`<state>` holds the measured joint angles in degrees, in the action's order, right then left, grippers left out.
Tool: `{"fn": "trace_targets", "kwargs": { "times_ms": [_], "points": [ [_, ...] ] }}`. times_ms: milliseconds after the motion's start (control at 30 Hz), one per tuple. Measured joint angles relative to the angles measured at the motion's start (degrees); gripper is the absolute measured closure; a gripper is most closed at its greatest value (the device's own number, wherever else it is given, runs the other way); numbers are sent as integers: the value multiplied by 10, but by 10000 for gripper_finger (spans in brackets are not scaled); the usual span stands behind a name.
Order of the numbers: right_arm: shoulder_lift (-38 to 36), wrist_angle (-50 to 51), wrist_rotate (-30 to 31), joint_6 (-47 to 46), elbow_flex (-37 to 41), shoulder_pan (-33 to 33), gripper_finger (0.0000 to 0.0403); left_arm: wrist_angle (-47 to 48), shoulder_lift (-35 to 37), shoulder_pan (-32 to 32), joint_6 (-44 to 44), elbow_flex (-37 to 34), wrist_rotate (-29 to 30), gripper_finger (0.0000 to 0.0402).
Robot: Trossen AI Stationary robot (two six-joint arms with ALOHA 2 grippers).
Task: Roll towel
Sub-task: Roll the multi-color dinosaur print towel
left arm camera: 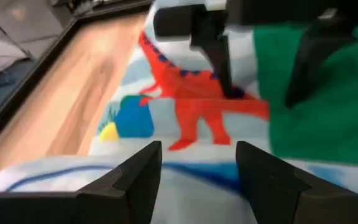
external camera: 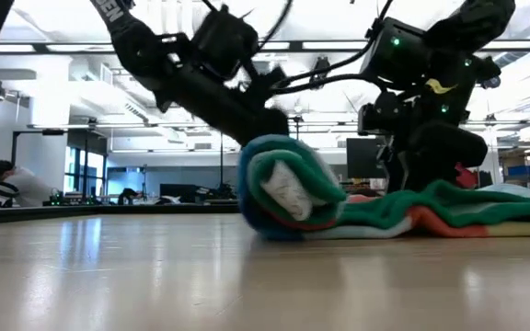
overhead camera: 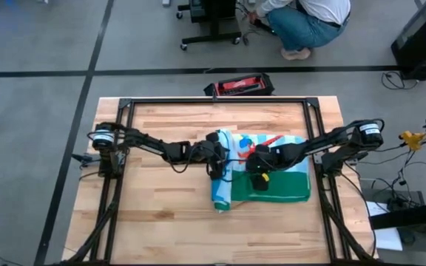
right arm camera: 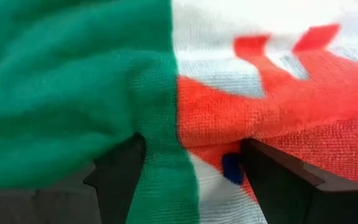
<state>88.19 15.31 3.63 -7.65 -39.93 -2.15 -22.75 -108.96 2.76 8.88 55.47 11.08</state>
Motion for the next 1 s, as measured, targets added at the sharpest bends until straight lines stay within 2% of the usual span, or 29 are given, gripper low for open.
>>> {"fn": "trace_targets", "kwargs": {
  "times_ms": [233,533,733,833,1000],
  "points": [
    [-11,7,10,3,-11,-13,154,-35,-78,6,-6,36,-2,210],
    [-11,29,15,9,-35,-19,159,-62,-131,8,-17,94,-1,210],
    [-32,138,90,33,-91,-43,152,-48,-141,8,-21,98,-1,210],
    [-38,100,93,38,-97,-59,152,-34,-140,9,-21,97,0,210],
    [-30,-54,78,21,-92,-88,175,-21,-137,9,-20,95,-1,216]
  ]
}}
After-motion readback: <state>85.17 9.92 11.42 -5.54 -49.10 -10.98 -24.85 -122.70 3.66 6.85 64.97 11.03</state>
